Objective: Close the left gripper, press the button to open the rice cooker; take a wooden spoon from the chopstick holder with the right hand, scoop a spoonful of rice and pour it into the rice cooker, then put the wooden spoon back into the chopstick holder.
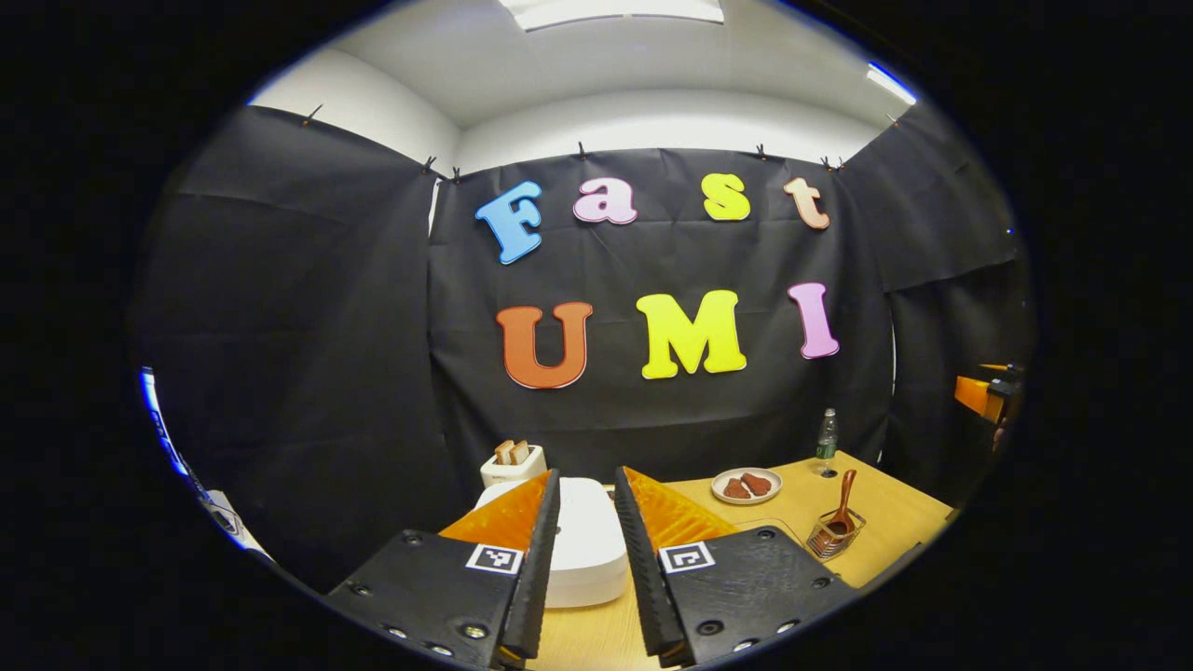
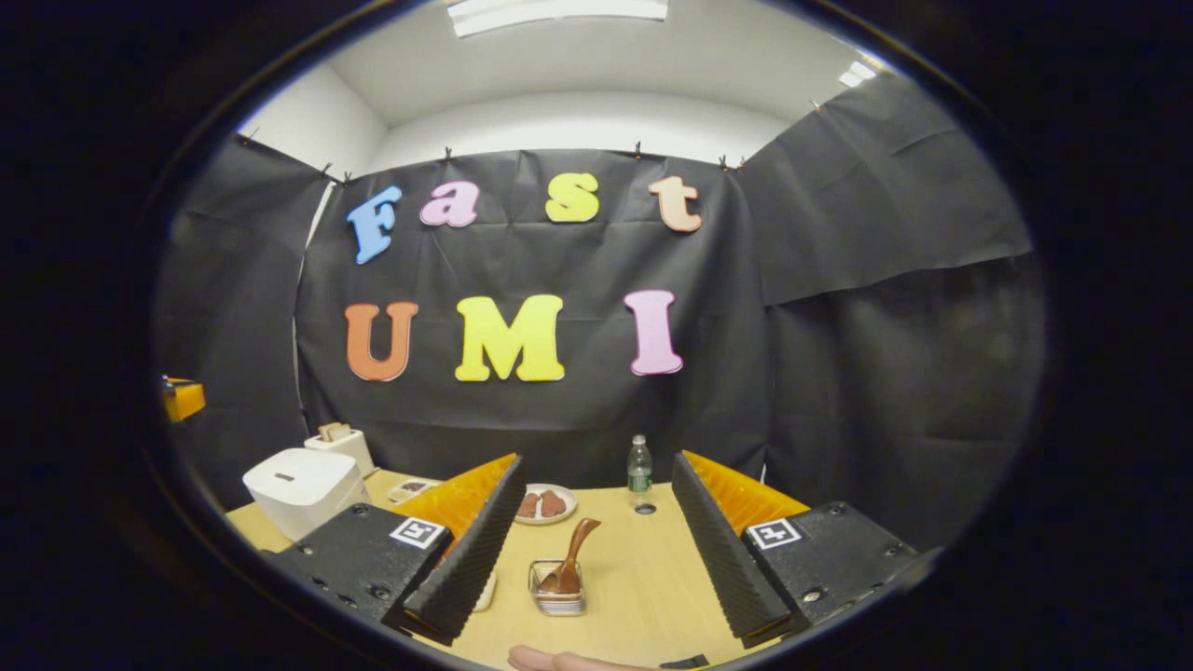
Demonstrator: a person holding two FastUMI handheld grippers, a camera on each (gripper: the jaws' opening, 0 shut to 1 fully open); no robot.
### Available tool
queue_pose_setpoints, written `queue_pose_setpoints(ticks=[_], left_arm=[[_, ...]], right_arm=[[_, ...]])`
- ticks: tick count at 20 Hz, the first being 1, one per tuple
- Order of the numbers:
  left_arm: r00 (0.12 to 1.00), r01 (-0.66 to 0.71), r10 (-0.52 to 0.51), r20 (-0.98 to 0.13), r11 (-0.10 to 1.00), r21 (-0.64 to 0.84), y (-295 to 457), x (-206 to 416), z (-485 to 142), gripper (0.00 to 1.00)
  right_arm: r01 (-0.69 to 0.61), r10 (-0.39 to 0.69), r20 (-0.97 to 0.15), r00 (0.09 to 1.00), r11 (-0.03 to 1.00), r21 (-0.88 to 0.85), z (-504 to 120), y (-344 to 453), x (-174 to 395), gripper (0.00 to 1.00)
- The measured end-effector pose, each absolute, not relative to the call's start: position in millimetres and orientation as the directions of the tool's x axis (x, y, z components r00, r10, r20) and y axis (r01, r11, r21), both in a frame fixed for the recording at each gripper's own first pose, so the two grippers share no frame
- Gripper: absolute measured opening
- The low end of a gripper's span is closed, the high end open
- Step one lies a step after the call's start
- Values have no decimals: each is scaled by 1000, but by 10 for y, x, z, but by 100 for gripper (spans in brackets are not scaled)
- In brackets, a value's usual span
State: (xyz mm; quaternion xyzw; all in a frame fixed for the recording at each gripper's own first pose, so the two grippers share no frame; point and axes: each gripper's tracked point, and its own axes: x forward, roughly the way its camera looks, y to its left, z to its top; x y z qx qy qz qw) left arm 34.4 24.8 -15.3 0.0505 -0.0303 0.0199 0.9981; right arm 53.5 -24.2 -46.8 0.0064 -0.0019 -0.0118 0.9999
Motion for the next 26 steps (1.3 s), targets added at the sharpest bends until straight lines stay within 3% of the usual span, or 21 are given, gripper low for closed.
queue_pose_setpoints(ticks=[2,4,5,19,26], left_arm=[[994,-91,85,63,991,97,426,446,-193,39],[997,-76,76,5,993,88,476,591,-376,3],[997,-74,76,-14,994,84,487,619,-452,0],[946,-114,124,-301,992,49,959,1764,-1383,0],[927,-131,121,-354,991,-3,1114,2113,-1688,0]], right_arm=[[22,-22,-12,1000,1000,11,-557,-221,602,100],[23,-23,-17,1000,1000,17,-616,-211,671,100],[22,-22,-18,1000,1000,20,-639,-201,697,100],[7,-6,-55,998,1000,30,-1032,-91,1089,100],[21,-20,-51,998,1000,17,-1109,-105,1213,100]])
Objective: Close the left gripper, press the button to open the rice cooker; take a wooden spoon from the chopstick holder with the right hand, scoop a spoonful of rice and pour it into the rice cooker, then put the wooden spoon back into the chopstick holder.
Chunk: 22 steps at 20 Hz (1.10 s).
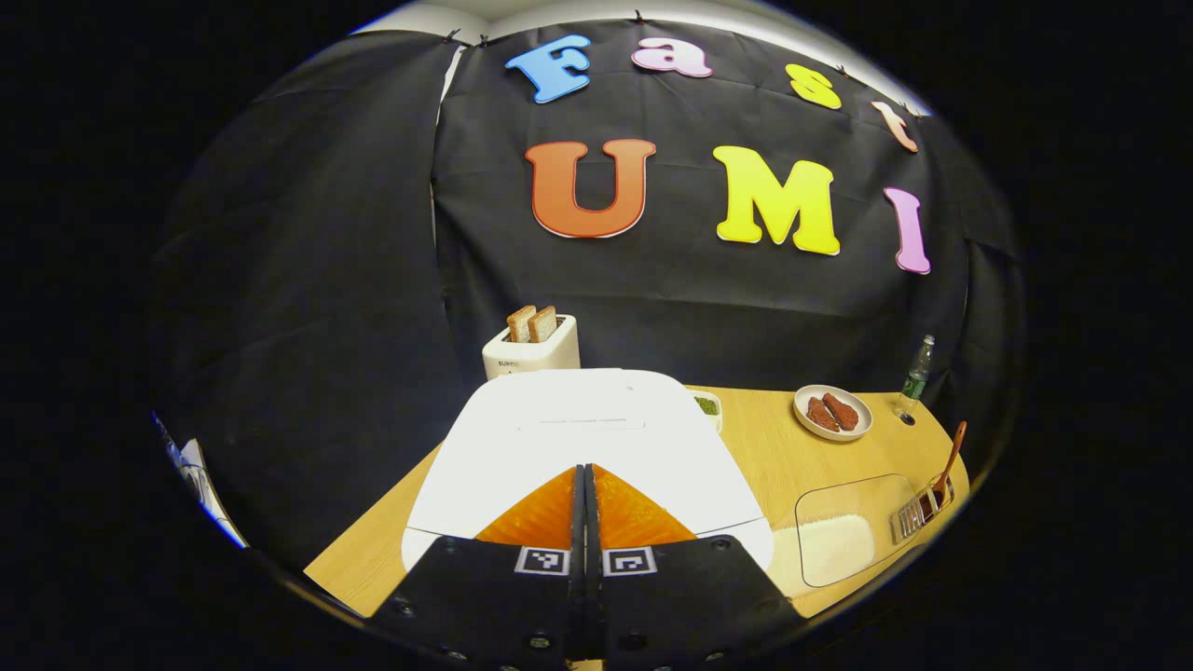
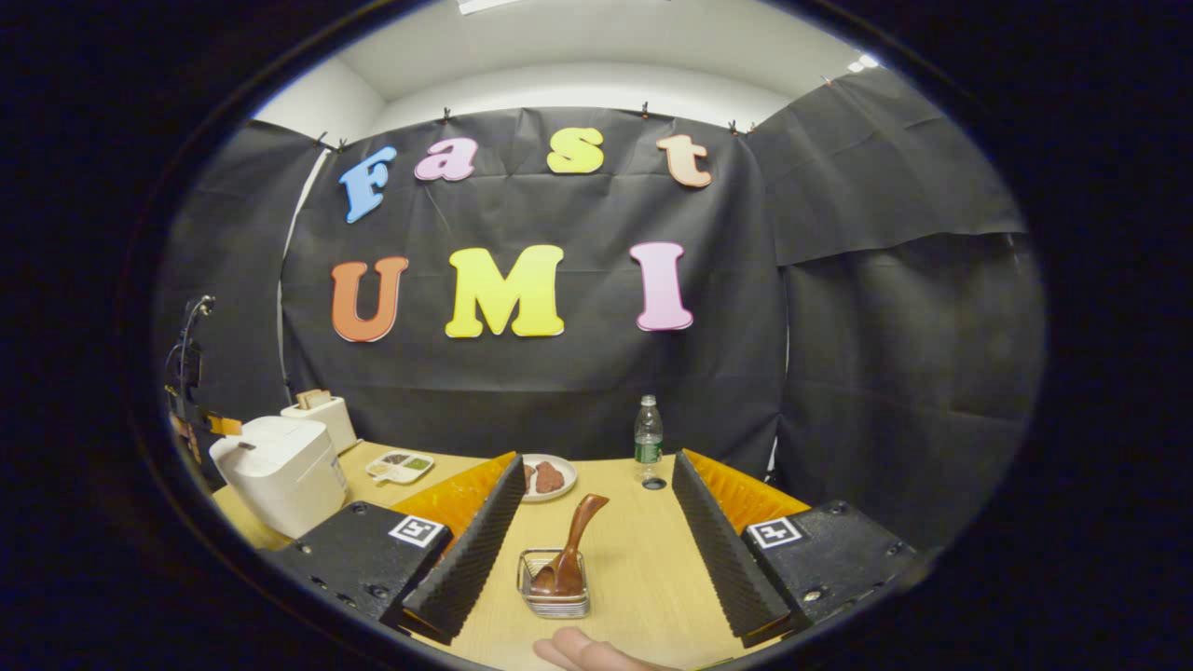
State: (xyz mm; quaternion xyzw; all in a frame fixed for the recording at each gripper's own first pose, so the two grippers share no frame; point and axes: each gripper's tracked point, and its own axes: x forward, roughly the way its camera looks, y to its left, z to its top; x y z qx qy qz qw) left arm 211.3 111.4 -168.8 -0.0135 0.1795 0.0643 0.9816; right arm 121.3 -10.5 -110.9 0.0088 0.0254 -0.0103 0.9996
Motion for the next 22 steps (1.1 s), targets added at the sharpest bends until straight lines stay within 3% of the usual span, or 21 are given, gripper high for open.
queue_pose_setpoints(ticks=[12,15,22], left_arm=[[894,-131,134,-427,991,37,1086,2034,-1855,0],[879,-139,119,-463,990,-11,1087,2007,-1904,0],[888,-145,118,-443,989,-27,1105,1945,-1836,0]], right_arm=[[29,-31,-63,998,999,-27,-1166,-116,1178,100],[21,-23,-61,998,999,-38,-1165,-99,1114,100],[30,-34,-59,998,998,-57,-1151,-200,935,100]])
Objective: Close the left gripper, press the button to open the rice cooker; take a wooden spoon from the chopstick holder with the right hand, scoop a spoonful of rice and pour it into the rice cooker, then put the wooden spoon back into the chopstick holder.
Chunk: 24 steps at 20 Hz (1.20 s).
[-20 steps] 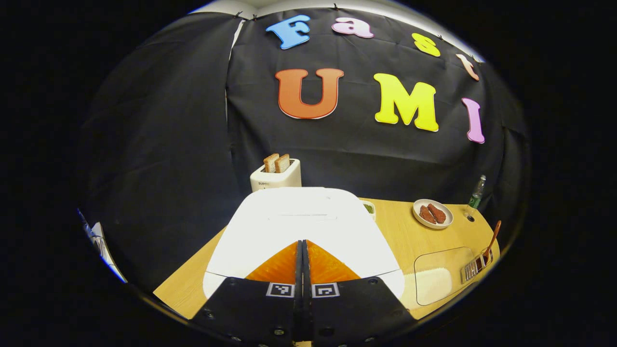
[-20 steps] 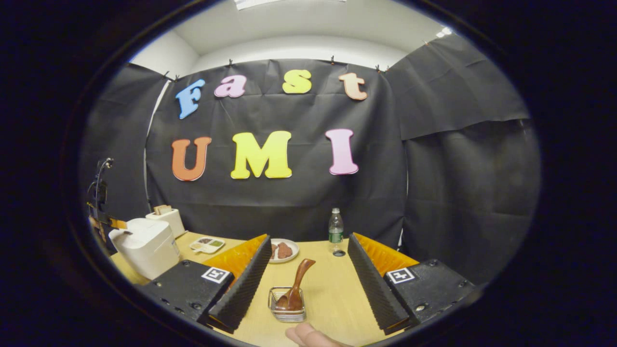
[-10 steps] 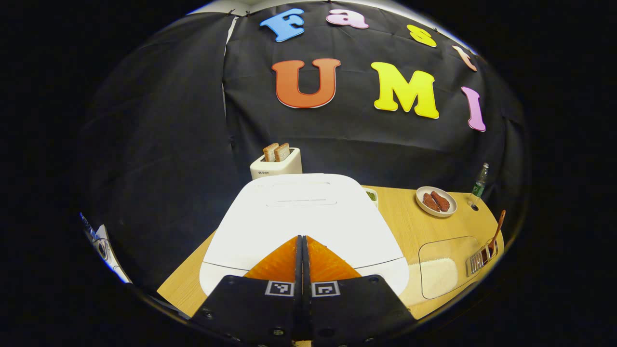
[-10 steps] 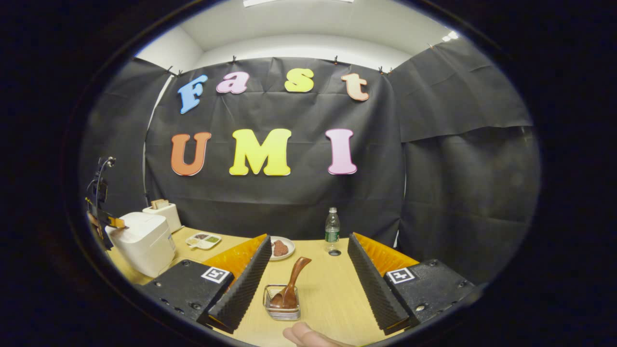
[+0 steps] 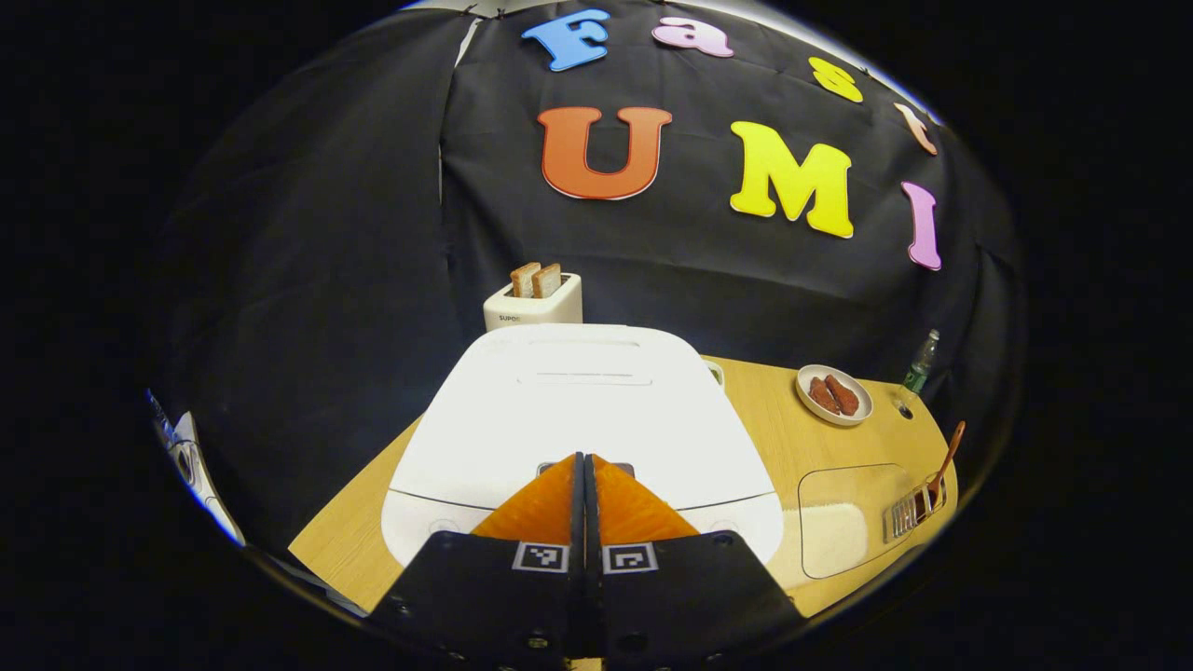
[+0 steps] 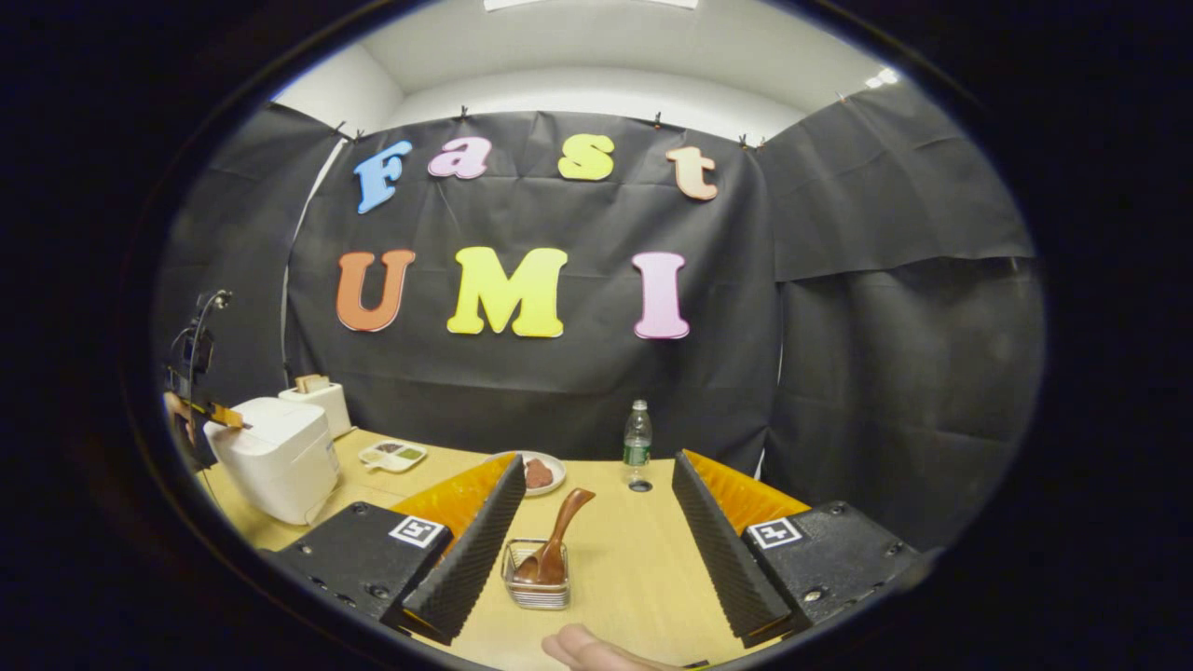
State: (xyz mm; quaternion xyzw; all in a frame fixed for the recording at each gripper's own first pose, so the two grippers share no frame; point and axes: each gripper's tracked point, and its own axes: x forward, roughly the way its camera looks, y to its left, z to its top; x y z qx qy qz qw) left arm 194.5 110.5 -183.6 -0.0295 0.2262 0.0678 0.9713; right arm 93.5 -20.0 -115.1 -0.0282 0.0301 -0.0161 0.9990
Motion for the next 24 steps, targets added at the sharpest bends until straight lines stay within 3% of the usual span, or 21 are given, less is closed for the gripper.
queue_pose_setpoints(ticks=[4,10,14,18,24], left_arm=[[886,-151,125,-446,988,-23,1087,1732,-1773,0],[923,-144,142,-357,989,22,1096,1382,-1385,0],[923,-106,84,-375,994,-37,989,1553,-1429,0],[924,-120,106,-369,993,-15,1129,1918,-1593,0],[911,-127,74,-406,986,-104,1137,2043,-1823,0]], right_arm=[[43,-46,-51,998,997,-64,-1106,-260,811,100],[41,-44,-42,998,997,-64,-1049,-237,615,100],[27,-29,-37,999,998,-58,-1040,-201,501,100],[31,-34,-37,999,997,-75,-1045,-248,472,100],[31,-34,-34,999,997,-76,-1056,-275,504,100]])
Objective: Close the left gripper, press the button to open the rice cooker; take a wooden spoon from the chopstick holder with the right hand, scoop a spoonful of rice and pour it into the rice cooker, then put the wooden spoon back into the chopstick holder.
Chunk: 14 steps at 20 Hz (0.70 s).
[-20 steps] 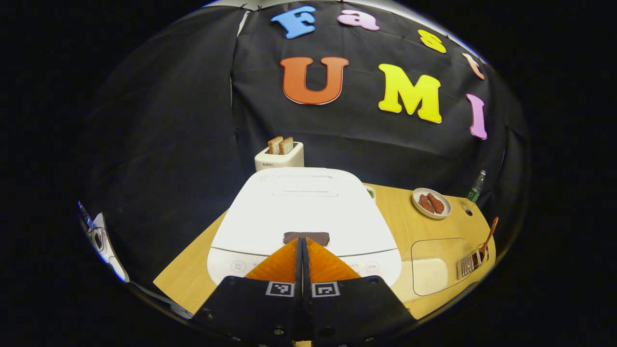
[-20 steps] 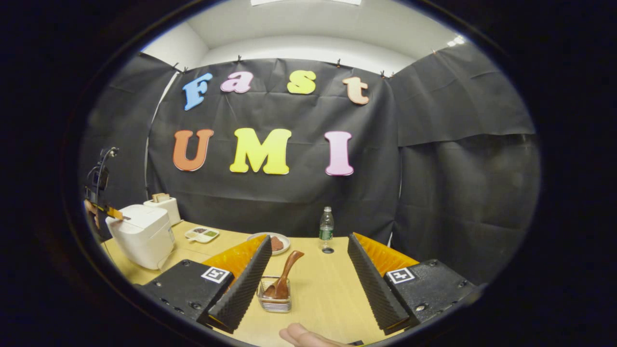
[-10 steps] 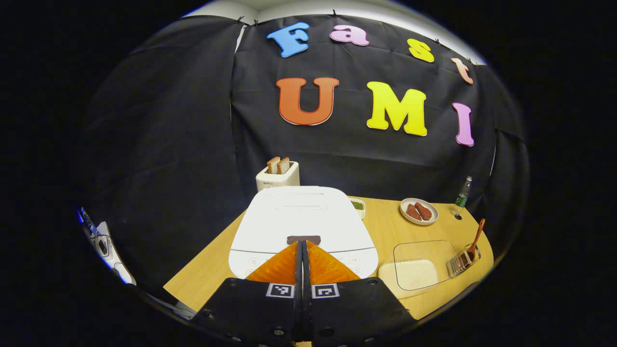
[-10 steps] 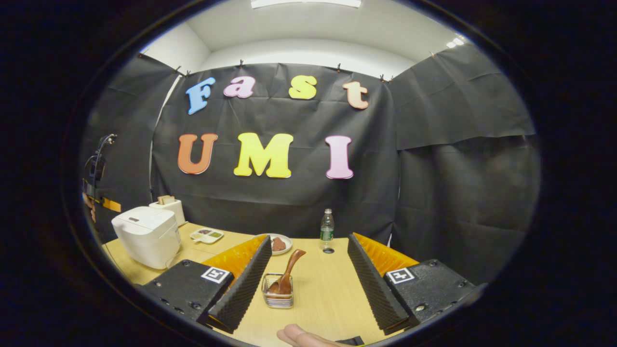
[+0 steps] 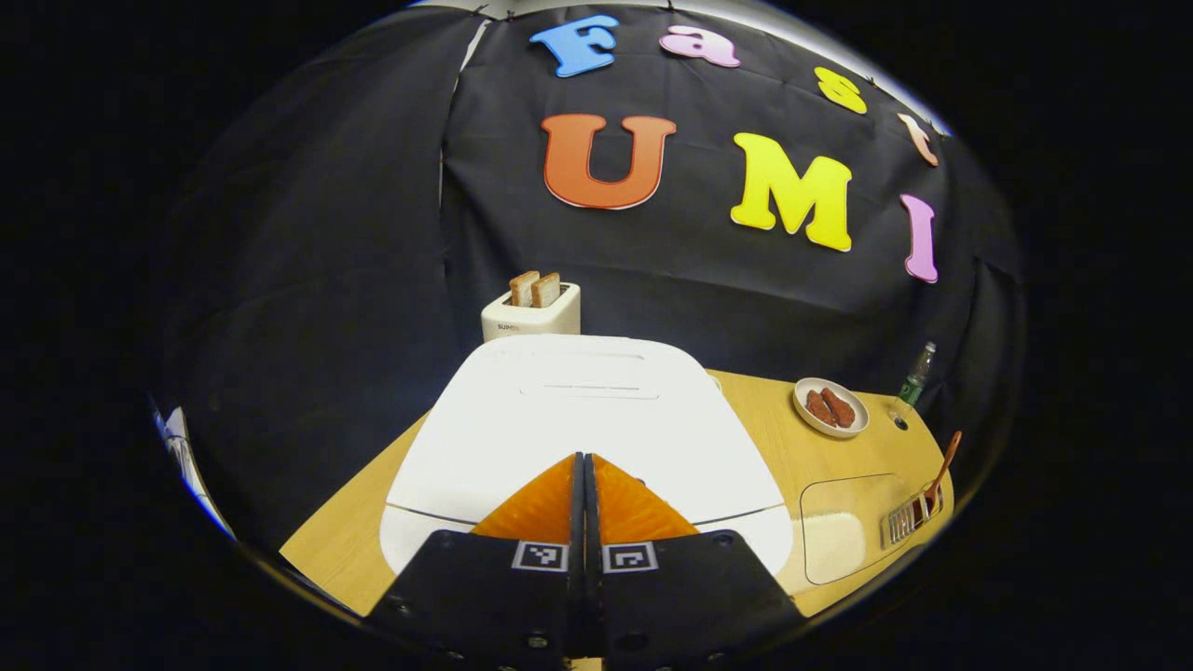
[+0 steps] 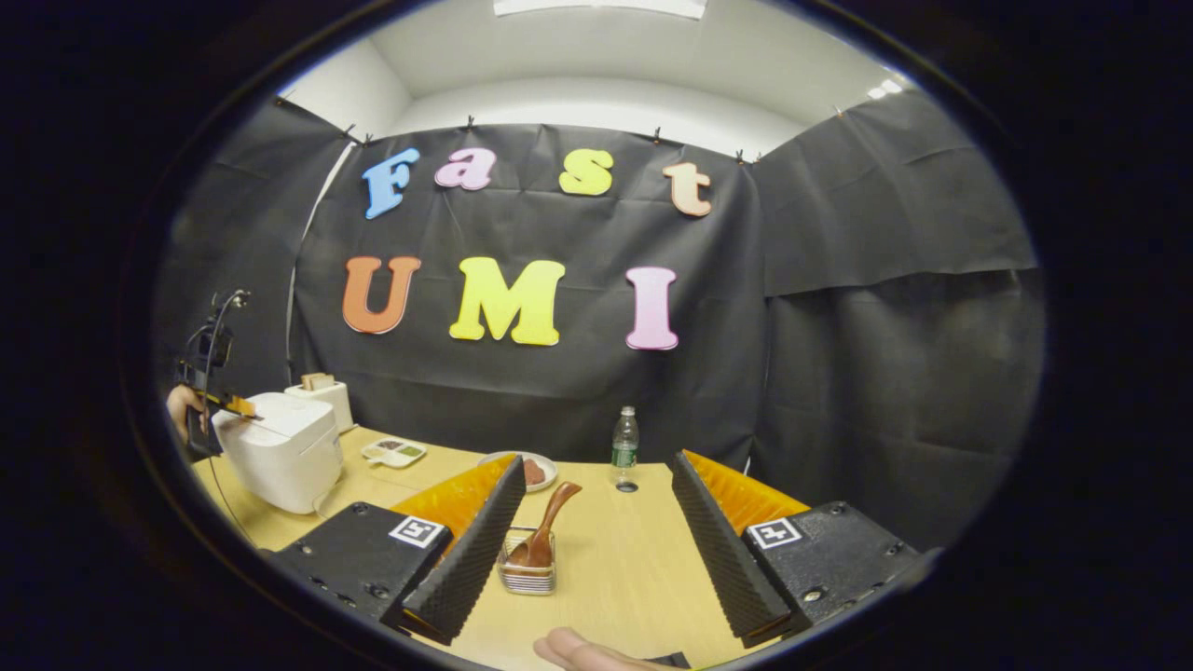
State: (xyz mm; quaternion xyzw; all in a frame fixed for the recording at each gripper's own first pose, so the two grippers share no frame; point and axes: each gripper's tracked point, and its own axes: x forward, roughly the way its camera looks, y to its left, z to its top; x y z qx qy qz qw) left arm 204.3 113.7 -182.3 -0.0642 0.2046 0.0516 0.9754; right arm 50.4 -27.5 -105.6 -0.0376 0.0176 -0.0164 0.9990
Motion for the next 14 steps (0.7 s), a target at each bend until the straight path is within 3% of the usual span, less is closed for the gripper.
queue_pose_setpoints(ticks=[9,10,13,14], left_arm=[[897,-113,61,-438,989,-94,1164,1949,-1829,0],[899,-145,91,-428,985,-93,1215,1885,-1757,0],[929,-112,60,-365,986,-123,1106,1614,-1445,0],[935,-101,52,-352,987,-122,1074,1482,-1376,5]], right_arm=[[13,-19,-85,996,998,-64,-1248,-173,483,100],[15,-21,-90,996,998,-67,-1277,-179,471,100],[13,-21,-99,995,996,-83,-1353,-185,483,100],[10,-18,-101,995,996,-86,-1384,-176,506,100]])
